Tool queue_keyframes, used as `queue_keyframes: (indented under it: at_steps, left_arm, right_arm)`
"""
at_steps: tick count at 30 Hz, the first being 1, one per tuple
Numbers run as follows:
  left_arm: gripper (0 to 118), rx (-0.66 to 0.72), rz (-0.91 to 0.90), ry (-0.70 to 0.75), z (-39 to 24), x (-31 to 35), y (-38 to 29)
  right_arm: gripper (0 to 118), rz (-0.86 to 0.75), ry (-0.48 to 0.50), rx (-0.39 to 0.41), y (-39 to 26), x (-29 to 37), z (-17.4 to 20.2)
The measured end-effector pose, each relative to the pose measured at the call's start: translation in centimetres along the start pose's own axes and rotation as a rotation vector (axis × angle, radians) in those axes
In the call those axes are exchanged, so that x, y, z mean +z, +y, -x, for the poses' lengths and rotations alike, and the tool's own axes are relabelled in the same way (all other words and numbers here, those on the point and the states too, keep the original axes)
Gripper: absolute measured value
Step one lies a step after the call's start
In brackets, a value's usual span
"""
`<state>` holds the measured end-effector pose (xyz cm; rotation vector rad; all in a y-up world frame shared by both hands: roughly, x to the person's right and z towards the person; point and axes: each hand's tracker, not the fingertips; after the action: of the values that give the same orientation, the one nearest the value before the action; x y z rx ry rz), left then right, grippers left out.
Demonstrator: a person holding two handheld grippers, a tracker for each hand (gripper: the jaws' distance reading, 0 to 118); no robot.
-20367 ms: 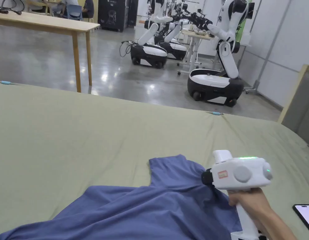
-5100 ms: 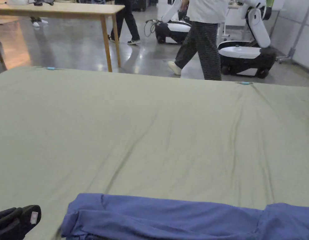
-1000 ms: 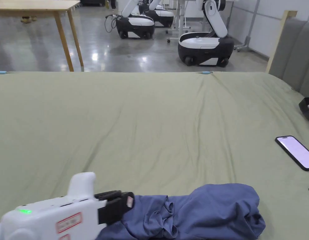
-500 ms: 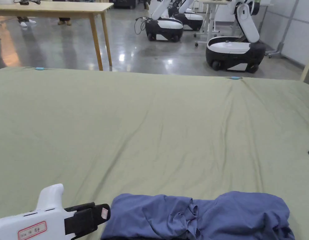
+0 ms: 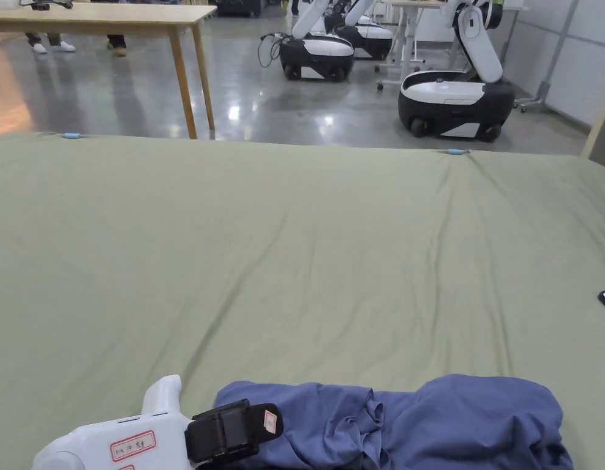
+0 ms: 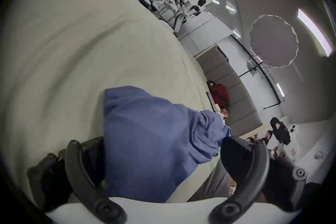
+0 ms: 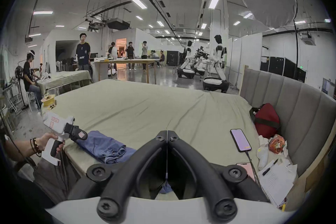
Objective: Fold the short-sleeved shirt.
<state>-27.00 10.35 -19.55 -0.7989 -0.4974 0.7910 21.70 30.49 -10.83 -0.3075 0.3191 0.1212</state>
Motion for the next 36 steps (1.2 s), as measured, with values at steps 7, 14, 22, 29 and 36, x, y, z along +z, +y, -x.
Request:
queue_keyframes:
  at_steps: [7,14,22,29,36]
  left_arm:
    - [16,-0.034,-0.023,0.093,-0.8,-0.3,-0.4]
    - [16,0.005,-0.138,0.131,1.4,5.8,2.1]
    - [16,-0.081,-0.206,0.267,-0.2,11.9,3.8]
    - [16,-0.256,-0.098,0.246,-12.9,4.4,3.4]
    - [16,-0.431,0.096,0.286,-16.8,-8.1,-0.3]
  right_arm:
    - [1,0.028,-0.002,0.002,-0.3,0.1,-0.2]
    - [1,0.038,-0.018,0.008,-0.6,0.3,-0.2]
    - [1,0.029,-0.018,0.001,-0.8,0.4,-0.6]
    - [1,0.036,-0.022,0.008,-0.9,0.6,-1.0]
    - [1,0.042,-0.030,0.031,-1.3,2.7,-1.3]
